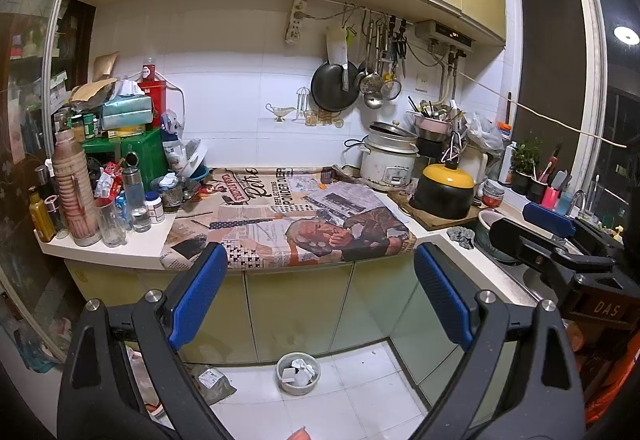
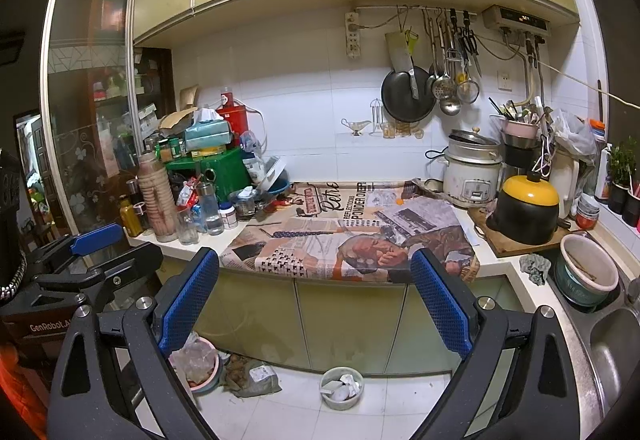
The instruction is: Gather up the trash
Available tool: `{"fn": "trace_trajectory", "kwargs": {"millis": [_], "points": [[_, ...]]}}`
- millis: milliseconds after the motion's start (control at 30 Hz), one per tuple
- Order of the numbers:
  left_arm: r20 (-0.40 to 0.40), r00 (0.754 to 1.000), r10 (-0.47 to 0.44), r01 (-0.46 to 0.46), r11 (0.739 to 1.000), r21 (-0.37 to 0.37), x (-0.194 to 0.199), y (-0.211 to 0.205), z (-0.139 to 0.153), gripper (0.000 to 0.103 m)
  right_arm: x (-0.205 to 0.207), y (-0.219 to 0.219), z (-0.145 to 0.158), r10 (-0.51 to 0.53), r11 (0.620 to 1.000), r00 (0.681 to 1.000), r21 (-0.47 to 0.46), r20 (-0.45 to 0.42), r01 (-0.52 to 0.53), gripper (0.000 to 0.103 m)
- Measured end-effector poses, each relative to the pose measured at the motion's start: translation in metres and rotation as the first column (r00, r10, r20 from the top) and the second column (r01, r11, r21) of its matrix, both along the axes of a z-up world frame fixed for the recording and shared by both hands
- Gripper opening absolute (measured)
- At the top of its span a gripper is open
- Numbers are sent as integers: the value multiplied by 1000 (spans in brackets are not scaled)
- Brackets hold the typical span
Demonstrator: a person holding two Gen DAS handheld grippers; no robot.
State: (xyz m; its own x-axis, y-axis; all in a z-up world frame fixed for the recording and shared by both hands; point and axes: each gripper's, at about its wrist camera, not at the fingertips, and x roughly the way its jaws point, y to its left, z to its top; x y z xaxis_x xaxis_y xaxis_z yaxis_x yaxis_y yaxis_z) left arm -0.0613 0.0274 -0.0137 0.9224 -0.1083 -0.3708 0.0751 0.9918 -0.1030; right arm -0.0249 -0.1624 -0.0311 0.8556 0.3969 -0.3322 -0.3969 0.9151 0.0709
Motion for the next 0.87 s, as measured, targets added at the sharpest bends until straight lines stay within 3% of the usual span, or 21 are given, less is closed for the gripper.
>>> {"fn": "trace_trajectory", "kwargs": {"millis": [500,867], "points": [[-4,1000,0,0,1000,-4,1,-1,0,95,-1,4,0,-2,1000,1000,0,-3,2,96],[-31,999,9,-9,1000,4,31,-17,-4,95,21,4,-11,4,1000,999,2,-34,-4,96]]}}
